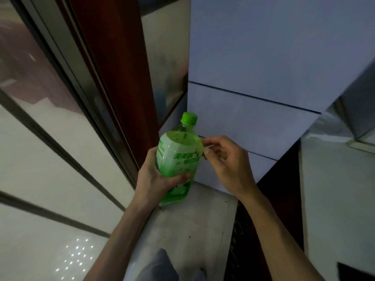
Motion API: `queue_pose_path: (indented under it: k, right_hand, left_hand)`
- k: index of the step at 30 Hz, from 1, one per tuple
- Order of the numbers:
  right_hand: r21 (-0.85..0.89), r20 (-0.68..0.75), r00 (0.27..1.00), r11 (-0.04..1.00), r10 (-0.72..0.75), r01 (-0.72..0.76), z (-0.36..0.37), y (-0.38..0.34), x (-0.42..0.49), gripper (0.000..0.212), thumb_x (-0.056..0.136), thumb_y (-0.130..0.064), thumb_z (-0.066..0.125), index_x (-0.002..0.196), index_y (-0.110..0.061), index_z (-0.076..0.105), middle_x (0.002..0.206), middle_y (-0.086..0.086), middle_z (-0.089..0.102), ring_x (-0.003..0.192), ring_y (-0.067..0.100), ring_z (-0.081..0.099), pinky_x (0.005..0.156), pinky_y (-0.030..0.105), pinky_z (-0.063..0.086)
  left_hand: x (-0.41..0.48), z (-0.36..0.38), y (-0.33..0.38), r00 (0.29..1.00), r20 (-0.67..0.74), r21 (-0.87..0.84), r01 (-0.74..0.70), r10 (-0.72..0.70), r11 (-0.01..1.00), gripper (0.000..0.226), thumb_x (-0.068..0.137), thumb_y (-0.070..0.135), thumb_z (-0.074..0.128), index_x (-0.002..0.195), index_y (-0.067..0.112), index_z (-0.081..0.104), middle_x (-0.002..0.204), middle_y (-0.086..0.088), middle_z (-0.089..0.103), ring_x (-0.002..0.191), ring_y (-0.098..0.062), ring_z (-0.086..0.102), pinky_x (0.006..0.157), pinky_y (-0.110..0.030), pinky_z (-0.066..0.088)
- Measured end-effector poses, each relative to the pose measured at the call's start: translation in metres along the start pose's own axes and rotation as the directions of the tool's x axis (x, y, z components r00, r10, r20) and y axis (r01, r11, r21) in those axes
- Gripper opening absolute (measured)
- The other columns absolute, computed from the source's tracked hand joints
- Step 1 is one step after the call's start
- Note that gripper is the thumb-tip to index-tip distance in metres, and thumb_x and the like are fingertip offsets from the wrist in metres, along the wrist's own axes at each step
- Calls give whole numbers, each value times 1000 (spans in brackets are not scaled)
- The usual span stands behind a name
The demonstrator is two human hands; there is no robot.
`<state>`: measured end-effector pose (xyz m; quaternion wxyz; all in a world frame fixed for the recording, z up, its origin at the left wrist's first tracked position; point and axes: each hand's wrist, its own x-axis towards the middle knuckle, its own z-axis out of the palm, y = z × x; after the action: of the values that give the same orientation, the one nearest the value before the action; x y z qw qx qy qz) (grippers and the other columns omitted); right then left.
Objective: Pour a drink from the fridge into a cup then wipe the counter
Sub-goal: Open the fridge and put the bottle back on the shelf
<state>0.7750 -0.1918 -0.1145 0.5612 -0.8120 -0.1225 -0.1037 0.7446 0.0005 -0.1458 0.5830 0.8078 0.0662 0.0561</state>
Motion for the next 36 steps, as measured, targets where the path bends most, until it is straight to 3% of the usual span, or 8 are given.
queue_pose_path:
  k: [13, 18, 23, 26, 30, 33, 36]
  right_hand:
    - [-75, -79, 995, 995, 57, -63, 16, 41, 136, 15, 86, -21, 58, 92, -13, 70, 87, 1, 72, 77, 14, 69, 71, 39, 59]
    - [-139, -2, 994, 984, 113, -112, 20, 47, 225, 12, 90, -10, 60, 86, -13, 72, 75, 1, 72, 66, 13, 68, 72, 38, 58]
    - [-479, 86, 996, 878, 34, 11, 30, 46, 316, 21, 94, -16, 55, 109, -15, 70, 109, 3, 67, 99, 15, 62, 88, 22, 45]
    - [-703, 246, 966, 673, -76, 232, 37, 39, 360, 29, 93, -12, 49, 116, -8, 65, 124, 8, 58, 115, 23, 51, 97, 25, 34]
    - [-867, 454, 864, 116, -216, 485, 46, 38, 411, 36, 82, -8, 42, 103, -5, 71, 117, 12, 64, 121, 31, 49, 114, 38, 20]
    - [-804, 573, 816, -247, -75, 541, 55, 33, 427, 36, 89, -18, 43, 108, -5, 71, 131, 18, 59, 140, 36, 32, 121, 52, 3]
    - [-766, 494, 862, -413, 112, 493, 64, 23, 433, 41, 95, -25, 36, 114, -8, 67, 133, 15, 57, 139, 36, 31, 120, 53, 0]
  left_hand:
    - [139, 19, -3, 999, 39, 22, -26, 25, 999, 93, 42, 61, 82, 122, 31, 47, 110, 11, 64, 101, -8, 63, 82, -41, 57]
    - [195, 22, 0, 1000, 9, -30, -7, 8, 1000, 91, 41, 57, 84, 121, 38, 45, 107, 18, 62, 100, -6, 62, 83, -35, 56]
    - [230, 29, -1, 998, -39, -112, 54, -59, 992, 88, 47, 48, 91, 123, 33, 49, 111, 14, 65, 101, -8, 64, 84, -39, 57]
    - [240, 35, -2, 993, -53, -145, 101, -110, 984, 95, 42, 55, 88, 125, 29, 51, 109, 12, 67, 97, -9, 67, 81, -42, 59]
    - [256, 40, -1, 984, -63, -174, 153, -166, 973, 95, 38, 56, 88, 121, 28, 52, 107, 7, 68, 95, -16, 68, 78, -48, 59]
    - [263, 41, 1, 984, -62, -161, 153, -165, 975, 94, 38, 57, 85, 120, 27, 51, 106, 8, 68, 94, -15, 67, 79, -46, 58]
    - [264, 40, 1, 982, -75, -167, 162, -176, 973, 93, 39, 56, 86, 120, 26, 51, 106, 9, 68, 94, -13, 68, 79, -45, 59]
